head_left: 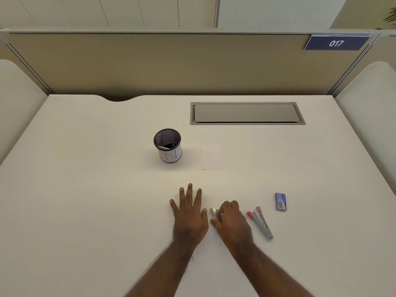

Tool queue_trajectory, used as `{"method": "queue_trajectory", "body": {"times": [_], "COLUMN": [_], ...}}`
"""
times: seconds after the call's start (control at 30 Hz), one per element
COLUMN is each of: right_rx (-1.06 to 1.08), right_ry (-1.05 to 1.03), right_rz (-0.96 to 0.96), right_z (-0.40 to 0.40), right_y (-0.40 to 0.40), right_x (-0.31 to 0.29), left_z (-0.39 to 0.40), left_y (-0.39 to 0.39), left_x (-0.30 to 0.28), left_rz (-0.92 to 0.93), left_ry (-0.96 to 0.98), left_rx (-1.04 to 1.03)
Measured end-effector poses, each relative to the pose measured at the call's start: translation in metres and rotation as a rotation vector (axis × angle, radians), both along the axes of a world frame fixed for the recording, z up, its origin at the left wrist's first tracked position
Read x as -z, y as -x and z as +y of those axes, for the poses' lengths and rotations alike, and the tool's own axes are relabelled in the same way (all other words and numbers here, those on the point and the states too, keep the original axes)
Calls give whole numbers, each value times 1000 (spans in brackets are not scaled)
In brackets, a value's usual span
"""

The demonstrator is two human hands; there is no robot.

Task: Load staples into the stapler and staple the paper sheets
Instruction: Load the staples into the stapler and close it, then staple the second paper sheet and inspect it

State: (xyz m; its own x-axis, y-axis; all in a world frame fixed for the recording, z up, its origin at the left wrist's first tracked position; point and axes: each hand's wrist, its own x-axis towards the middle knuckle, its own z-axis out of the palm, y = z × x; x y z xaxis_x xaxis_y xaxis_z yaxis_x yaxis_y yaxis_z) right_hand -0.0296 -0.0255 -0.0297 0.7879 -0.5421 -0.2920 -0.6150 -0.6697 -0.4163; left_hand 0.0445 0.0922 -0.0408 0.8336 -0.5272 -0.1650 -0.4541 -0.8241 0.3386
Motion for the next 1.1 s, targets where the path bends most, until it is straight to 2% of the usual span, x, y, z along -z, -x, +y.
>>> {"method": "queue_trajectory", "body": {"times": [0.13, 0.27, 0.3, 0.43, 0.63, 1.1], "right_rx": [-50, -72, -85, -205, -282, -223], "right_ry": [134, 297, 296, 282, 355, 423], "right_rz": [-9, -242, -245, -66, 60, 23], "right_z": [2, -2, -6, -25, -40, -33], "right_y": [1, -6, -13, -52, -103, -129], "right_x": [0, -10, -12, -12, -4, 5], "left_z": [6, 11, 12, 15, 17, 17], "left_y": [-7, -15, -16, -17, -17, -21], "left_x": [7, 15, 15, 18, 20, 27], "left_rz": [-142, -166, -164, -148, -158, -147], "left_ry": [-93, -115, -118, -112, -116, -89], "left_rx": [23, 45, 50, 66, 88, 88]}}
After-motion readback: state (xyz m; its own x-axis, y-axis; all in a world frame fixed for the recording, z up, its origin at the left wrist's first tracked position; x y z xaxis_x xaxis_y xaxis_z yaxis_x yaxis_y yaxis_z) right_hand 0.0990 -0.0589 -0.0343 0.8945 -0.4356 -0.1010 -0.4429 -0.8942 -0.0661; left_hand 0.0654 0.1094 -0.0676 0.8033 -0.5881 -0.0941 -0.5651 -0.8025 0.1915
